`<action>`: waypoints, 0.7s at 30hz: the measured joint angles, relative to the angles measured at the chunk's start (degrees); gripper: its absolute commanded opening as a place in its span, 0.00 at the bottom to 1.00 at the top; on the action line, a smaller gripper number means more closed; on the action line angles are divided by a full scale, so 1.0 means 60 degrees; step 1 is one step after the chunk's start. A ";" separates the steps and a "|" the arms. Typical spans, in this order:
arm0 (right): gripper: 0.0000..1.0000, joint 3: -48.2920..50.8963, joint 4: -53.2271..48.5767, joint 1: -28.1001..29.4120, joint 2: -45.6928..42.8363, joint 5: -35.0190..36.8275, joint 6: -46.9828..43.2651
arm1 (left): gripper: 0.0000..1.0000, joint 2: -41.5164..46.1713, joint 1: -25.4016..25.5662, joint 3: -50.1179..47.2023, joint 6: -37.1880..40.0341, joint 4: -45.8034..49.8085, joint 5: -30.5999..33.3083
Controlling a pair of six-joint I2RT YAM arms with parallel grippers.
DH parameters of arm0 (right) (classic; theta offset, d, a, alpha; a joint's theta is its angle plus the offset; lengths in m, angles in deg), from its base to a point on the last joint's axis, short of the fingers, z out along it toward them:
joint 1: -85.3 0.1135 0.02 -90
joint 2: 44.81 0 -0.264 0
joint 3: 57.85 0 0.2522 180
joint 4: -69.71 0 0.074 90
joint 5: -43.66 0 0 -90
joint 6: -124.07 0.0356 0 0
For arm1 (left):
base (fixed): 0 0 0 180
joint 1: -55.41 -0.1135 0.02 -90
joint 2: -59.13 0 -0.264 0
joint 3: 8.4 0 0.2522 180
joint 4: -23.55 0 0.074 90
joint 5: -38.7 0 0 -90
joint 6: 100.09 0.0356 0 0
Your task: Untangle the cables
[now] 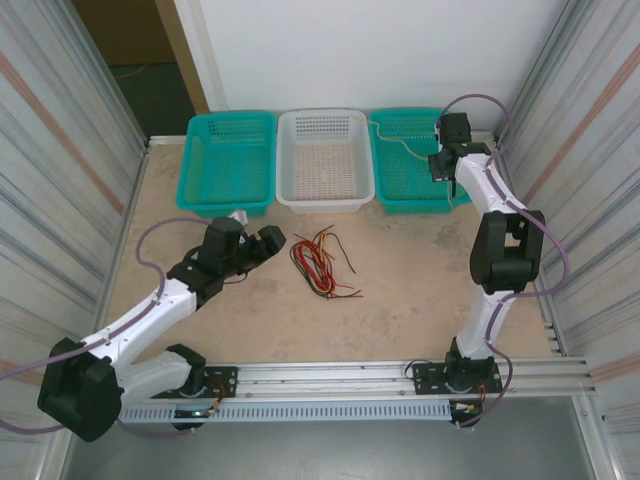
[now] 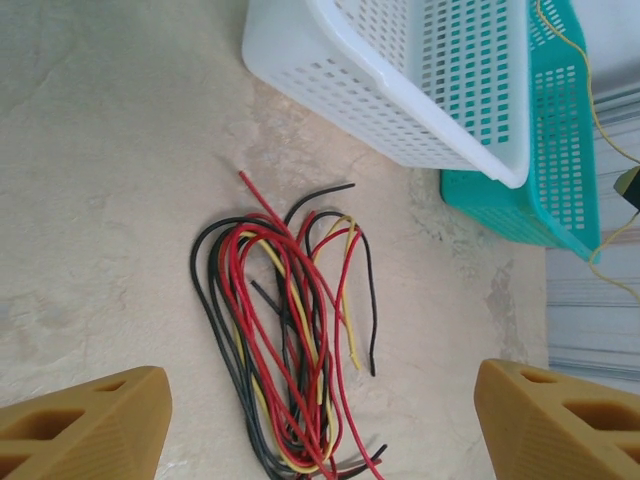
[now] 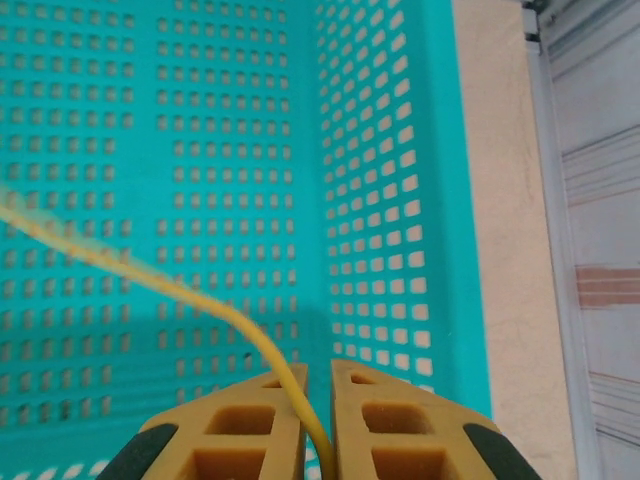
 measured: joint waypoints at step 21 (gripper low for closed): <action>0.59 0.0652 -0.0699 0.0732 -0.1308 -0.0313 0.1647 | 0.76 0.0321 -0.0251 -0.0015 0.0036 0.0517 -0.0033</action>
